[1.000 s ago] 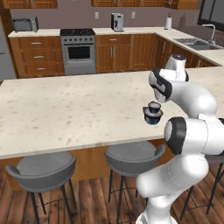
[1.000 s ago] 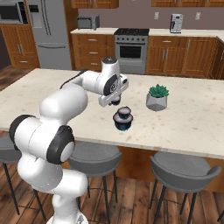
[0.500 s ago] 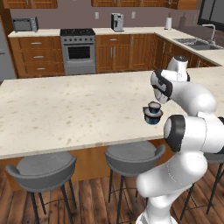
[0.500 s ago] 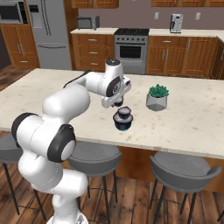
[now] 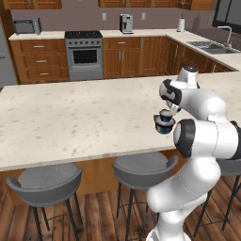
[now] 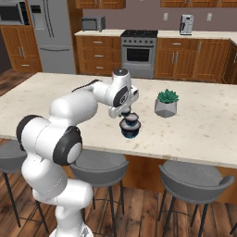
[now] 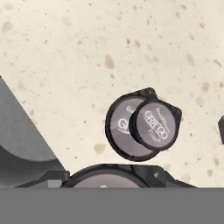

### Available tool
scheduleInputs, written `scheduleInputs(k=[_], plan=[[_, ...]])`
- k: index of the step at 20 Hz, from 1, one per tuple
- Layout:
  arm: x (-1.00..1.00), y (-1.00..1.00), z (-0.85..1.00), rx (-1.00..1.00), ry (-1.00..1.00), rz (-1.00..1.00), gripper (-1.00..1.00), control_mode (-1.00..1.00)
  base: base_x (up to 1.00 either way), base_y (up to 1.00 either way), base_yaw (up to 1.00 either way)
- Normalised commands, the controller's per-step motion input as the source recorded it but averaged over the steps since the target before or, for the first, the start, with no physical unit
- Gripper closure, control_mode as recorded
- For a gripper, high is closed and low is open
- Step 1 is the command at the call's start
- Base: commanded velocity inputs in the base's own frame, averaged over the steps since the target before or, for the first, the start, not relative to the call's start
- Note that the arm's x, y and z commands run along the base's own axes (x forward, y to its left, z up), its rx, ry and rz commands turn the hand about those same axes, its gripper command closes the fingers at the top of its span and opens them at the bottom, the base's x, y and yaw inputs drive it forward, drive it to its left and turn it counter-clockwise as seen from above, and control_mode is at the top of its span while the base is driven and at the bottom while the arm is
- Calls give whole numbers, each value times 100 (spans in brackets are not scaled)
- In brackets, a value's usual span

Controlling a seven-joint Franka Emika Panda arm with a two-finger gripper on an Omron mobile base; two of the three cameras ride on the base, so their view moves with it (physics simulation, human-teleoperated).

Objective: Stack the yogurt containers by placing the smaller containers on top of the larger containers.

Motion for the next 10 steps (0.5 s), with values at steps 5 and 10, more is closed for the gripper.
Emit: scheduleInputs(k=[5, 10], plan=[[20, -1, -20, 0, 1, 1, 100, -100, 0, 0, 0], [17, 0, -19, 0, 2, 1, 100, -100, 0, 0, 0]])
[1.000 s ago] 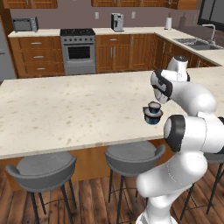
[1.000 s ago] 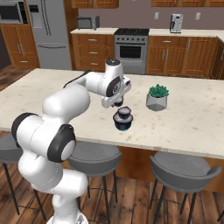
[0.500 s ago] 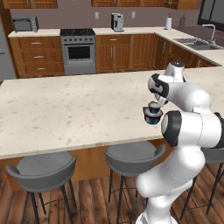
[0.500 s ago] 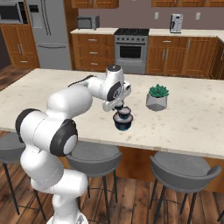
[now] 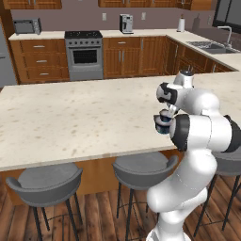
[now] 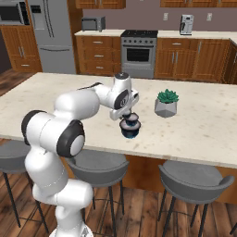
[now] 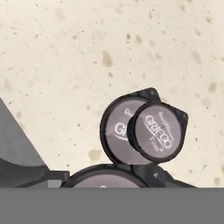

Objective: Stack the yogurt containers by placing the smaller containers on top of the larger containers.

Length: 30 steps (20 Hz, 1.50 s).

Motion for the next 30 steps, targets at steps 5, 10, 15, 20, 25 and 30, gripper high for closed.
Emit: scheduleInputs(k=[5, 10, 15, 20, 25, 30], plan=[[15, -9, -6, 0, 2, 2, 100, -100, 0, 0, 0], [10, -18, 0, 2, 0, 3, 100, -100, 0, 0, 0], [1, -2, -4, 1, 0, 3, 100, -100, 0, 0, 0], [1, 0, -12, 4, 0, 4, 100, -100, 0, 0, 0], [7, 0, -3, 2, 0, 3, 100, -100, 0, 0, 0], [21, 0, 0, 0, 0, 1, 100, -100, 0, 0, 0]])
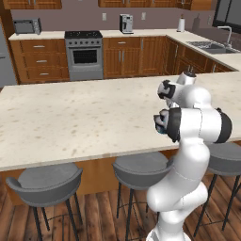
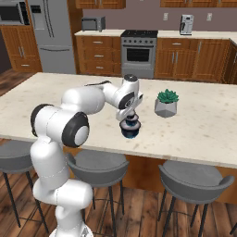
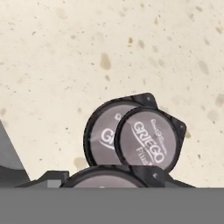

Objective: Stack the yogurt containers by placing the smaller containers on top of the larger containers.

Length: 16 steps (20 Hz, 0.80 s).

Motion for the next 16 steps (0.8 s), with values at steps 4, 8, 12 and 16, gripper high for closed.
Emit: scheduleInputs(k=[4, 8, 12, 16], plan=[[26, 0, 0, 0, 1, 1, 100, -100, 0, 0, 0], [18, -2, -5, 0, 1, 3, 100, -100, 0, 0, 0], [11, -4, -9, 0, 0, 4, 100, -100, 0, 0, 0], [1, -1, -10, 0, 0, 4, 100, -100, 0, 0, 0]])
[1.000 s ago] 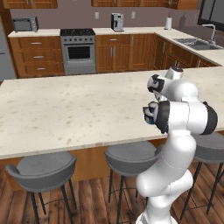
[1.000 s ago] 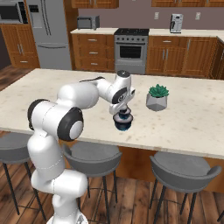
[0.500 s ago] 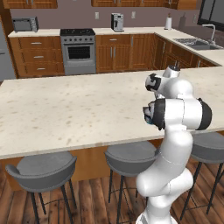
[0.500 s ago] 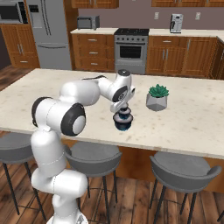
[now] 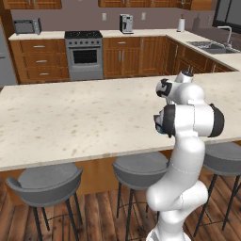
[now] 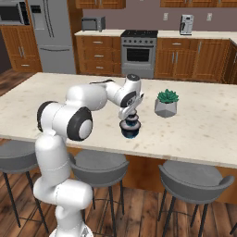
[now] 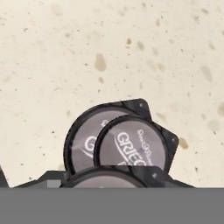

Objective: Stack the yogurt containers by placing the smaller containers on top of the larger containers.

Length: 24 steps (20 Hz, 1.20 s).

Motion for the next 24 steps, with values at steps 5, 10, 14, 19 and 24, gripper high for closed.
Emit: scheduleInputs(k=[5, 10, 14, 19, 24], plan=[[0, 0, -14, 0, 0, 4, 100, -100, 0, 0, 0], [3, 0, -11, 0, 0, 4, 100, -100, 0, 0, 0], [9, 0, -7, 0, 1, 4, 100, -100, 0, 0, 0], [14, 0, -2, 0, 1, 4, 100, -100, 0, 0, 0], [16, 0, 0, 0, 3, 4, 100, -100, 0, 0, 0]])
